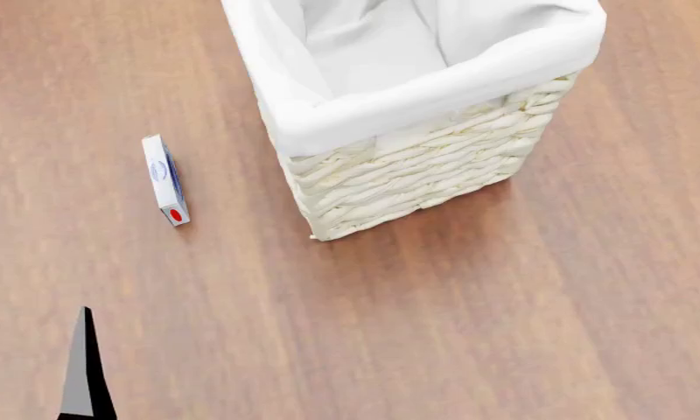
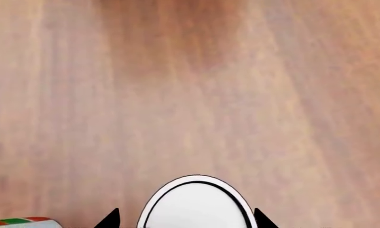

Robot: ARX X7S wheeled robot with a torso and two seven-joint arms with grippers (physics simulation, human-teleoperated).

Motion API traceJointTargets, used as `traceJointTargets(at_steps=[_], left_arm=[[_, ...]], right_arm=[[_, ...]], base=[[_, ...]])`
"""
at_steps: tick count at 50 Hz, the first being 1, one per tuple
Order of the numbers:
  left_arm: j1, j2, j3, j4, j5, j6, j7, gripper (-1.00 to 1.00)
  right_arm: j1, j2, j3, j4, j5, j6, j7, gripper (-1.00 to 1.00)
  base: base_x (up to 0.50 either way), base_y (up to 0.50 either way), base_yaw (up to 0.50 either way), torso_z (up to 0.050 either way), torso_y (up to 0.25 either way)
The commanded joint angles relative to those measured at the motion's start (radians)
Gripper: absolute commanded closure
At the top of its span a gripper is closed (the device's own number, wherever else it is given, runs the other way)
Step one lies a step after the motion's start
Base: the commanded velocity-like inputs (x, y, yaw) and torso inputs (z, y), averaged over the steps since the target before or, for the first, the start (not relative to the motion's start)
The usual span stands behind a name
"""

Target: Pick up the alphabet soup and the cream cheese box, and put them in the basket.

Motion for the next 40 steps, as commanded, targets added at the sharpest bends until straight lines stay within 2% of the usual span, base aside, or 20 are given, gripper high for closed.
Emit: traceJointTargets(at_steps=[1,25,26,40], left_arm=[[-0.001,-0.001,0.002,-0.004,0.003,-0.002,-0.005,-1.00],[-0.004,-0.004,0.003,-0.021,-0.003,0.005,-0.010,-1.00],[-0.004,-0.004,0.003,-0.022,-0.003,0.006,-0.010,-1.00],[-0.006,-0.006,0.006,-0.024,-0.006,0.011,-0.010,-1.00]], right_arm=[[-0.005,-0.016,-0.016,0.034,-0.027,-0.005,-0.026,-1.00],[-0.015,-0.041,-0.052,0.089,-0.097,-0.010,-0.056,-1.00],[-0.016,-0.042,-0.051,0.091,-0.097,-0.012,-0.056,1.00],[-0.035,-0.040,-0.056,0.092,-0.117,-0.031,-0.062,1.00]], base=[[0.00,0.00,0.00,0.000,0.000],[0.00,0.00,0.00,0.000,0.000],[0.00,0.00,0.00,0.000,0.000],[0.00,0.00,0.00,0.000,0.000]])
